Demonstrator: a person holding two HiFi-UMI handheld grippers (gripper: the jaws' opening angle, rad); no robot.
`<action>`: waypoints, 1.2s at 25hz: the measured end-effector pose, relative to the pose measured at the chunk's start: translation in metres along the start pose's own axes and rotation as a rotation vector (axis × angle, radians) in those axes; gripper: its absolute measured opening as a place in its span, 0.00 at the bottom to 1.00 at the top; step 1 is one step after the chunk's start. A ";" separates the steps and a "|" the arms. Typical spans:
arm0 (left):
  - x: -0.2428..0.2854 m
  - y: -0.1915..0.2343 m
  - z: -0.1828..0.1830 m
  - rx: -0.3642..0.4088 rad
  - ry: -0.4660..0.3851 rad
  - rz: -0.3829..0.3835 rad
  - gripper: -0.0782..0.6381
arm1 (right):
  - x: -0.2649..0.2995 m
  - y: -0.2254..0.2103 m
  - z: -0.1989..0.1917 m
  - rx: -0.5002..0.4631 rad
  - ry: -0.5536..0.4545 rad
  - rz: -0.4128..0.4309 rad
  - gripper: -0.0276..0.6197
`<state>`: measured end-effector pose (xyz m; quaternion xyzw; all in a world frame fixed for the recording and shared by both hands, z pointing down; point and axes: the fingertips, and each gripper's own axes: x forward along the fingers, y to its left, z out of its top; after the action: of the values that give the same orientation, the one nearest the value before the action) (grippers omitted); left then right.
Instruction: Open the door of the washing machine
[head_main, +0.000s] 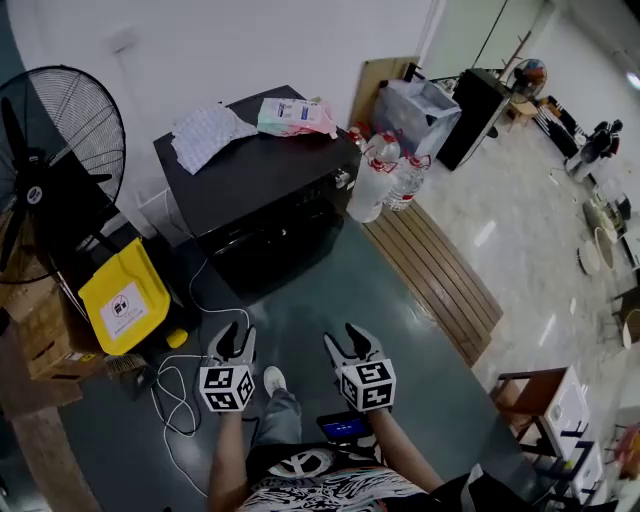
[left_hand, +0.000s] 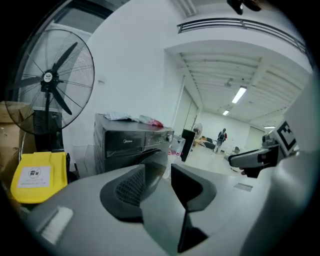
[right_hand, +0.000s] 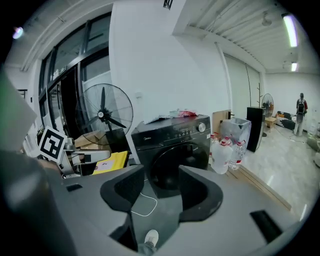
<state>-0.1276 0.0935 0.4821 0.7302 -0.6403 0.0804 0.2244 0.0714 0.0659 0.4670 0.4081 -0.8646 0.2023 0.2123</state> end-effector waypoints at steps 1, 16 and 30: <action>0.015 0.011 0.001 0.007 0.018 -0.013 0.32 | 0.016 -0.004 0.007 0.001 0.012 -0.017 0.36; 0.178 0.102 -0.023 0.159 0.196 -0.148 0.34 | 0.165 -0.031 0.038 0.063 0.095 -0.128 0.38; 0.251 0.124 -0.068 0.154 0.291 -0.111 0.36 | 0.203 -0.052 0.017 0.058 0.153 -0.044 0.37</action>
<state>-0.1939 -0.1128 0.6721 0.7603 -0.5515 0.2216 0.2622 -0.0076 -0.0995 0.5698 0.4163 -0.8305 0.2532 0.2699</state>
